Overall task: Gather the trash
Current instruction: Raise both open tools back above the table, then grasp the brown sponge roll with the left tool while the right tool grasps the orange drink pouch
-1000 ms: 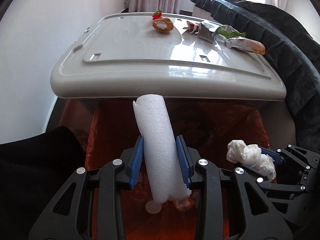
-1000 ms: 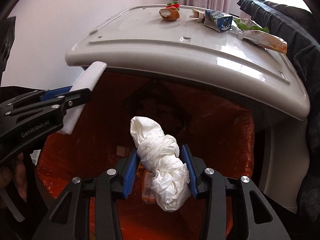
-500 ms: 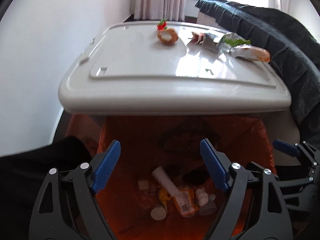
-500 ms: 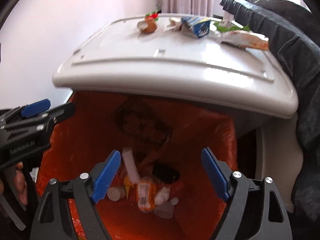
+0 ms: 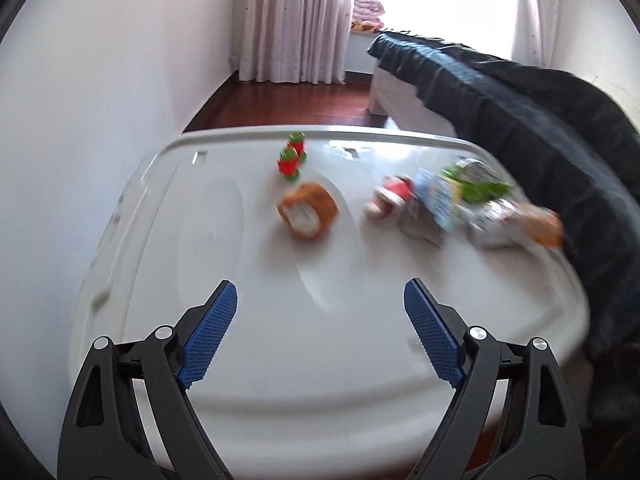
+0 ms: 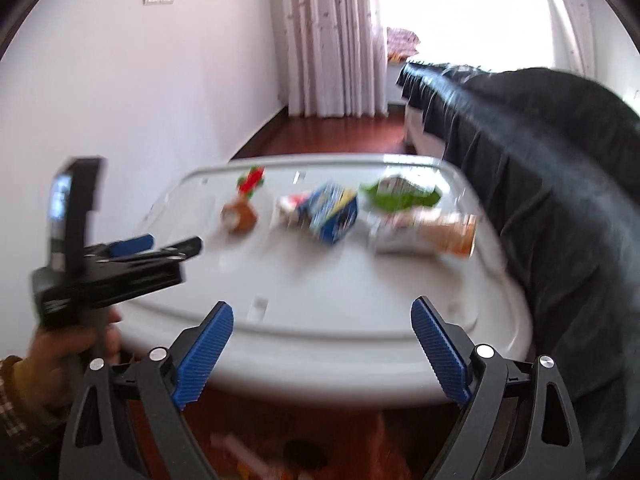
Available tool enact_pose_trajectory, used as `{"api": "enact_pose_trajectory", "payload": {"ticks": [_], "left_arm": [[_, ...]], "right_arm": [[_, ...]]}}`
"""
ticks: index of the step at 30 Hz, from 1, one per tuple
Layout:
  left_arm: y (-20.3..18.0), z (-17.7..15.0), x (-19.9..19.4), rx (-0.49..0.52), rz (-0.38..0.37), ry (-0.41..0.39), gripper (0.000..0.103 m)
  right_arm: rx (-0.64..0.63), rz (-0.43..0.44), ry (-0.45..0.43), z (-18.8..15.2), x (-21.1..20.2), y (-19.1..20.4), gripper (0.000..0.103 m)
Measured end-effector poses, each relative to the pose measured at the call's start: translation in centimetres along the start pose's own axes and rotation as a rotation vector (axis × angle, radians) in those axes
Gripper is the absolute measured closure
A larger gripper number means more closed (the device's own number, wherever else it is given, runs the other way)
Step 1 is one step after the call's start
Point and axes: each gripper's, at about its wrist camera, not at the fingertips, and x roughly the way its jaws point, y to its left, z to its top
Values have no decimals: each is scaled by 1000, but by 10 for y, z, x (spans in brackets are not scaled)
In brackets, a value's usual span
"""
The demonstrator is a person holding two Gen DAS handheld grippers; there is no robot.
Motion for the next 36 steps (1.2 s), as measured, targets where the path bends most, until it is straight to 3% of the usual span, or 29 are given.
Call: {"api": "enact_pose_trajectory", "payload": {"ticks": [5,14,16,19,21,27,32,36], "left_arm": [[2,30,64,8,29,57,20],[-14,46,114,94,89,60,21],[-14,44,118,86,84,67,49],[-7,40,115,46,63,76,67],[-4,37,107,45,55,71,71],[-3,23,74,25,31,54,71],[-8,12,44,19,0,12,71],[-13,5,24,14,-31,-15,71]], "right_arm": [[48,11,-29,19,16,-14,14],[48,9,46,0,46,-23,14],[52,7,51,-1,48,-25,14],[50,0,46,1,49,-26,14],[46,-5,46,3,51,-26,14],[45,-64,41,10,62,-41,13],[87,-172,63,26,86,-85,14],[138,-183,72,36,105,-115,14]]}}
